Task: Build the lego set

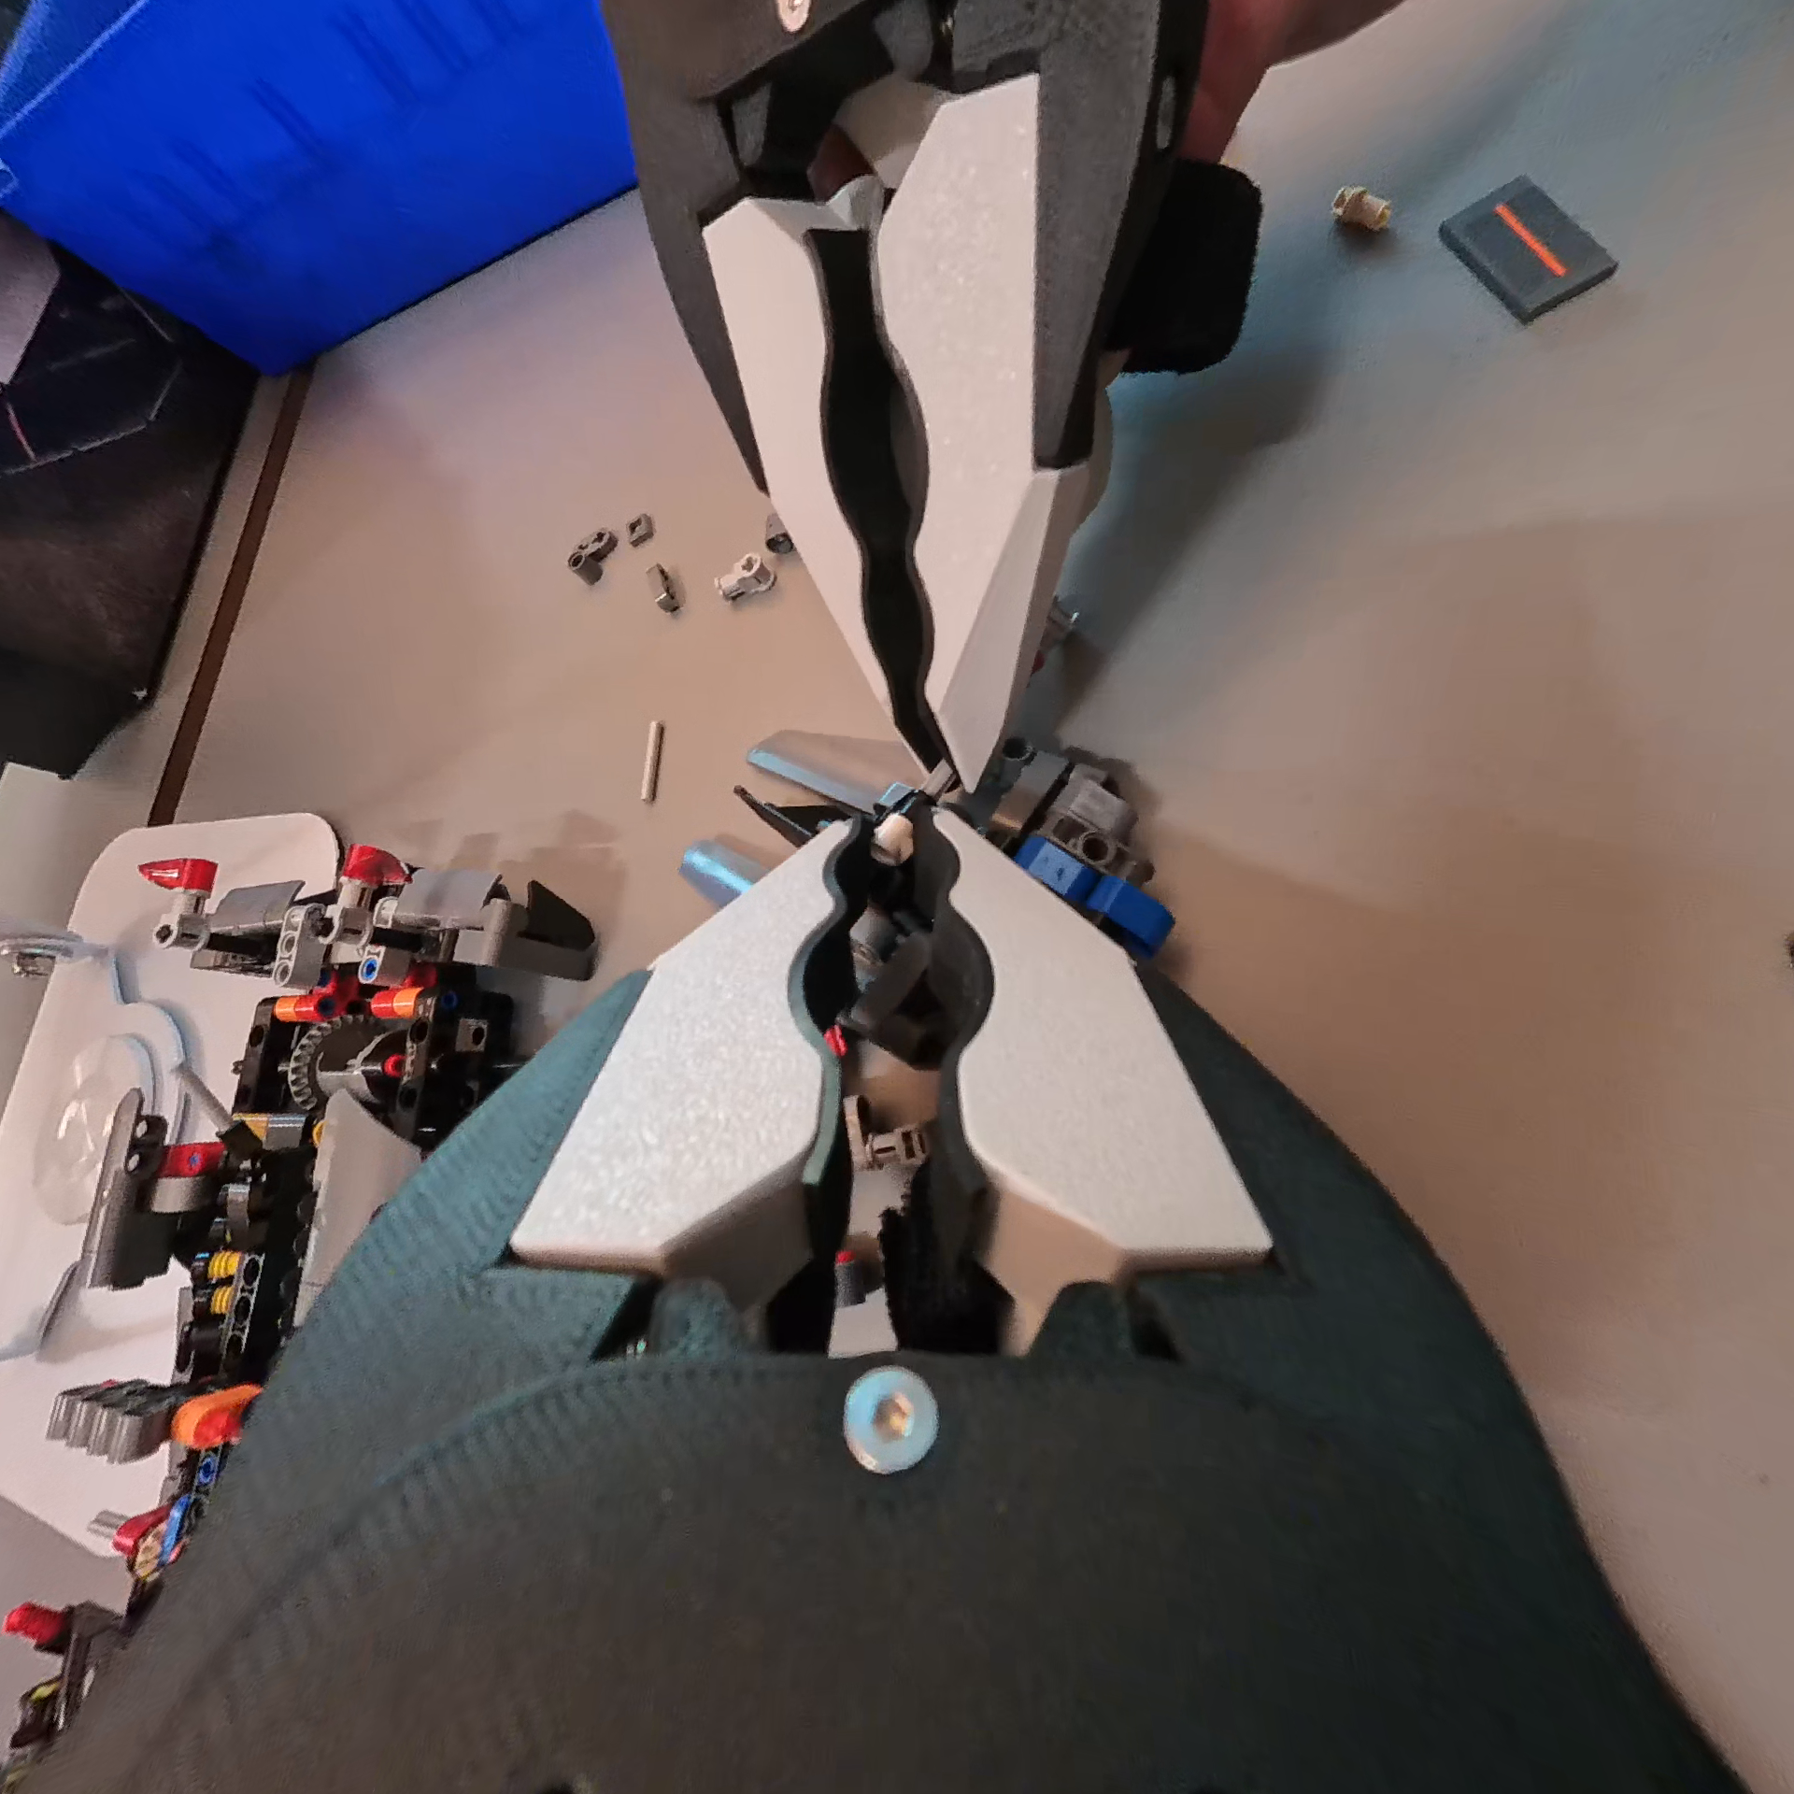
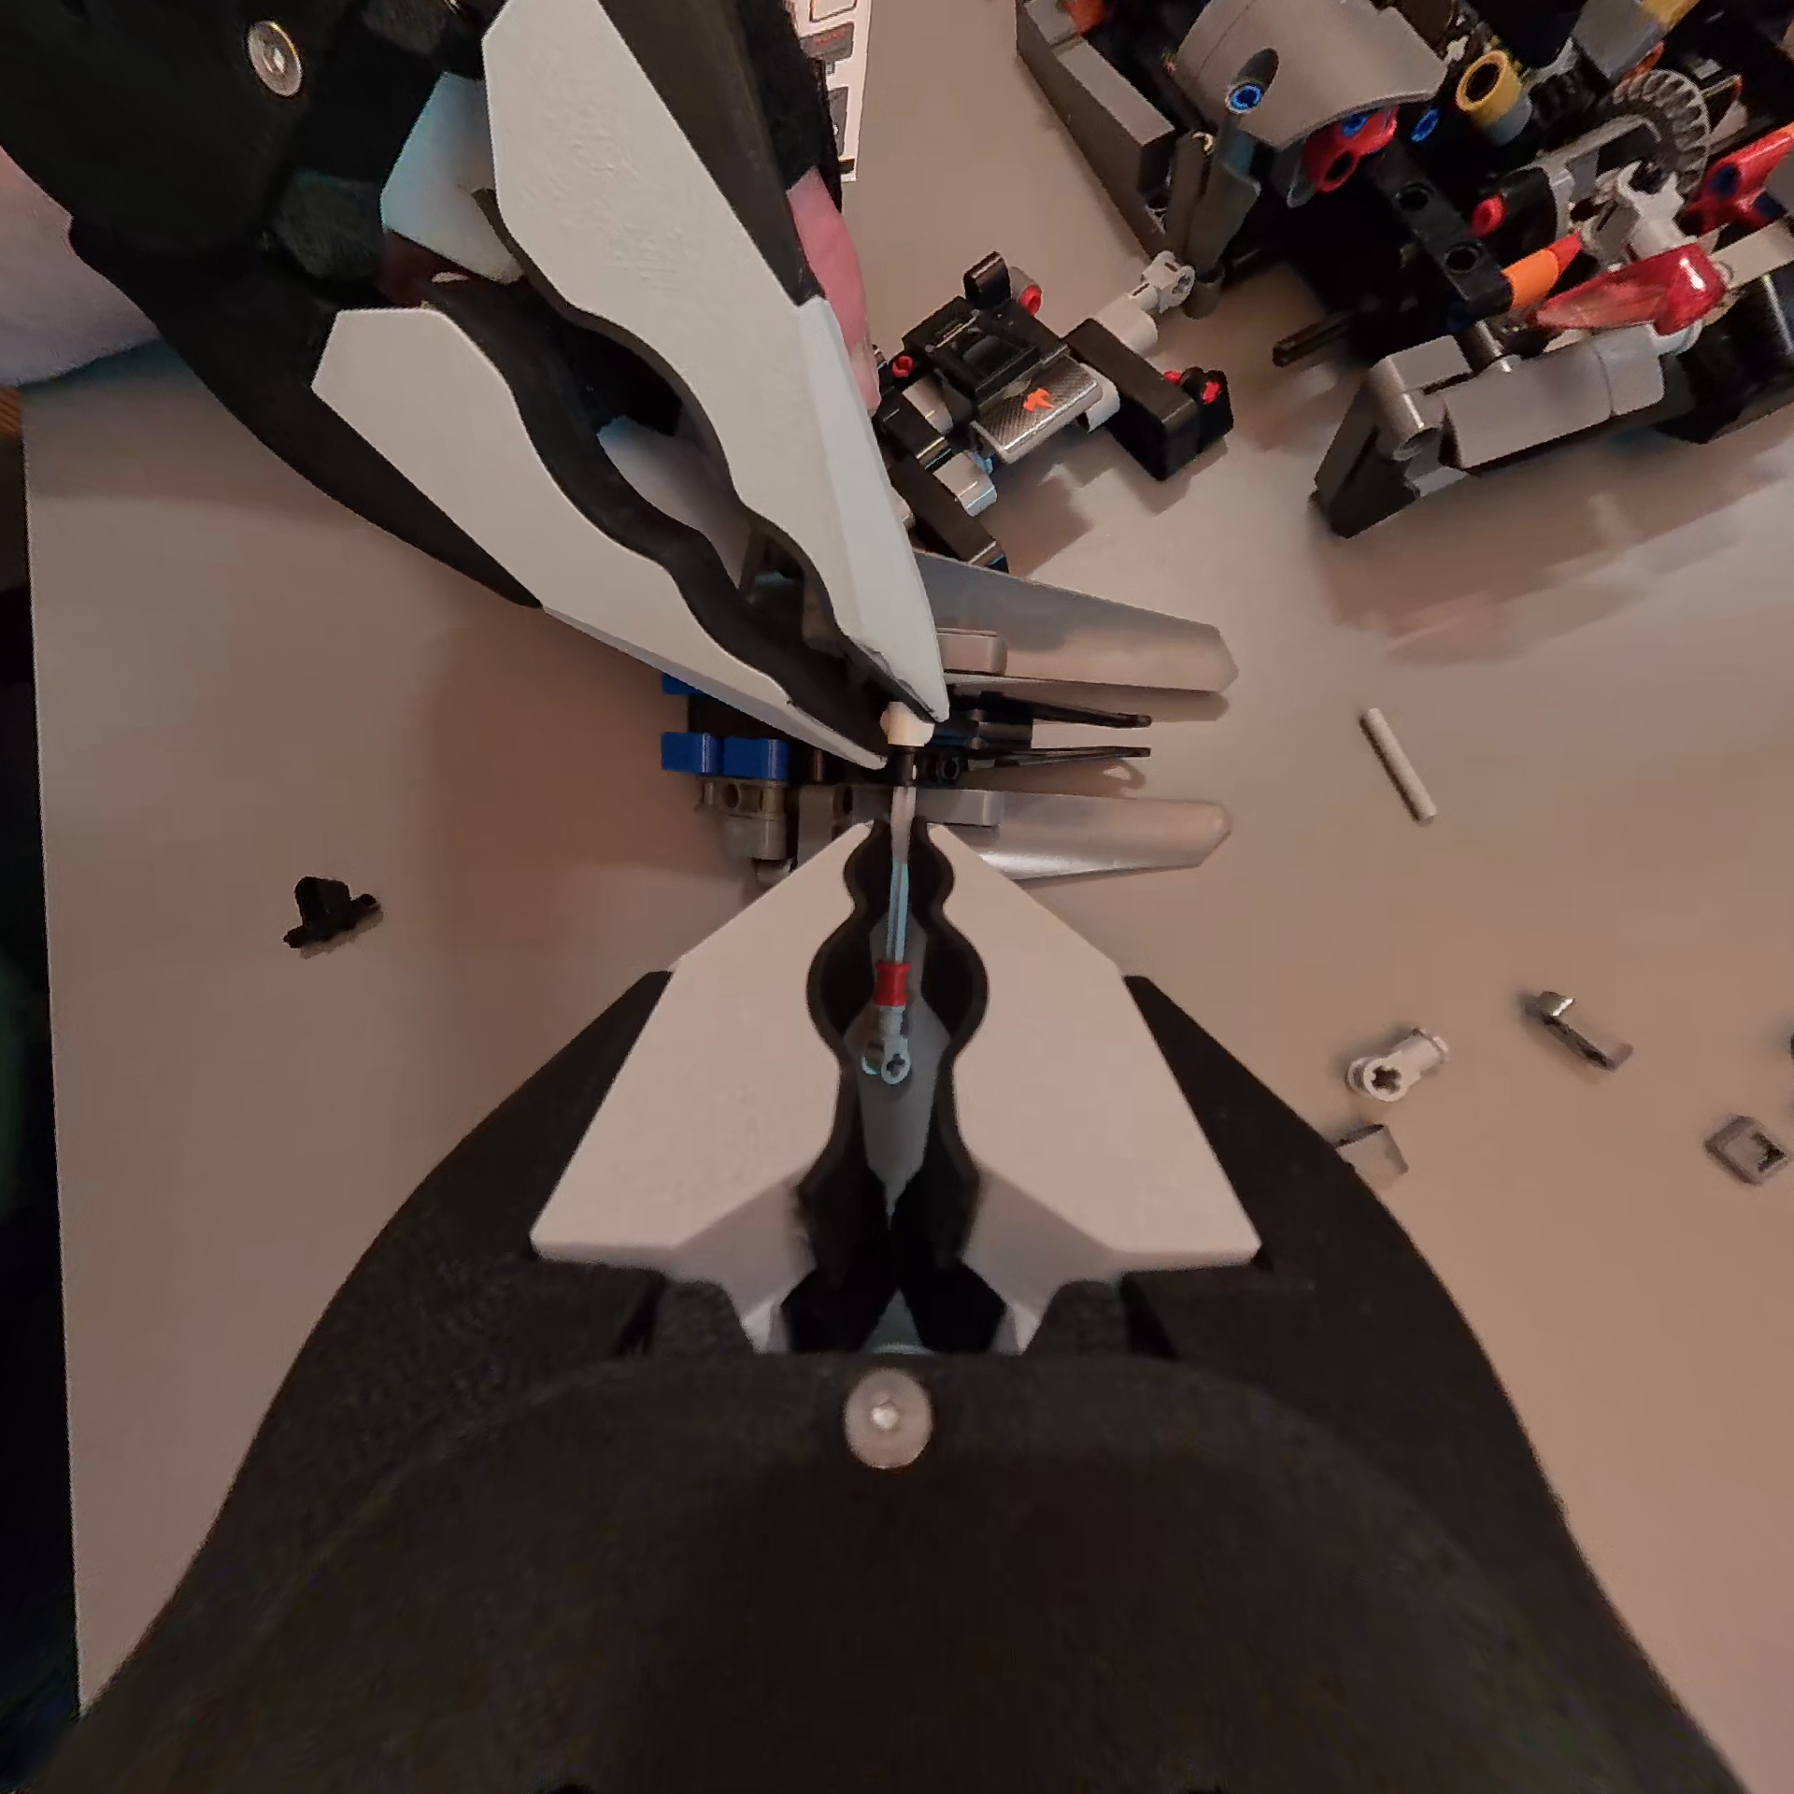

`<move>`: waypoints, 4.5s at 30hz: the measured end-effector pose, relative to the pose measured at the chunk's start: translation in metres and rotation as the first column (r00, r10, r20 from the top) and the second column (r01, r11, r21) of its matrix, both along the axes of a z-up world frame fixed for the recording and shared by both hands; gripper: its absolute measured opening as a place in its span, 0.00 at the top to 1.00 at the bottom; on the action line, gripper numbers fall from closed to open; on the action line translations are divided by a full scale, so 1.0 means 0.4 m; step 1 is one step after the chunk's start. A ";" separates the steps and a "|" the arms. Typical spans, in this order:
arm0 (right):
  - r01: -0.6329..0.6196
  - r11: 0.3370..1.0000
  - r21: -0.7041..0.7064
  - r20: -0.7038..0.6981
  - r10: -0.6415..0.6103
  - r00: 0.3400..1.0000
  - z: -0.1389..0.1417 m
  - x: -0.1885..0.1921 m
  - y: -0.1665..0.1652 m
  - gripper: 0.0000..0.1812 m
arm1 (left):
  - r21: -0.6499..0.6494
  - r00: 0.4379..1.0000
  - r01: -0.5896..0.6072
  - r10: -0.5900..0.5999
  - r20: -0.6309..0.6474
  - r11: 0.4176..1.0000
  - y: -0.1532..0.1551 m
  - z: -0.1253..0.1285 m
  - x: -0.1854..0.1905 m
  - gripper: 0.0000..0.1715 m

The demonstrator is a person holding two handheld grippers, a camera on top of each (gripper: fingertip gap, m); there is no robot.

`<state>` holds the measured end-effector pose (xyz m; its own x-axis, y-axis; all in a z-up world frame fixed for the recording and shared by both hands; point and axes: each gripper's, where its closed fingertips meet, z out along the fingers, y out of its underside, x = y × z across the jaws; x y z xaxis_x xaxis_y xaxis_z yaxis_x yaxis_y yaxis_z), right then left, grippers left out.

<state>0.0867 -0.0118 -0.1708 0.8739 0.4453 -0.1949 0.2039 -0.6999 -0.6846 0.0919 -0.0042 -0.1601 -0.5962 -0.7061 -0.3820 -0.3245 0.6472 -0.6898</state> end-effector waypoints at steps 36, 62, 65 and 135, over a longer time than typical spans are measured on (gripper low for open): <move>-0.032 0.999 0.024 -0.019 0.033 0.999 0.000 -0.015 0.008 1.00 | -0.057 0.996 0.052 -0.056 -0.069 0.997 0.012 0.008 -0.028 0.97; -0.350 0.933 -0.079 0.071 0.355 0.932 -0.020 0.044 -0.118 0.88 | -0.076 0.980 -0.080 0.065 -0.189 0.994 0.018 0.031 -0.058 0.73; -0.383 0.920 -0.082 0.050 0.388 0.920 -0.022 0.014 -0.127 0.90 | -0.106 0.962 -0.150 0.120 -0.246 0.983 0.004 0.009 -0.085 0.71; -0.729 0.673 0.125 0.378 0.647 0.662 0.004 -0.034 -0.116 0.58 | -0.115 0.969 0.080 -0.104 -0.225 0.990 -0.023 -0.017 -0.053 0.68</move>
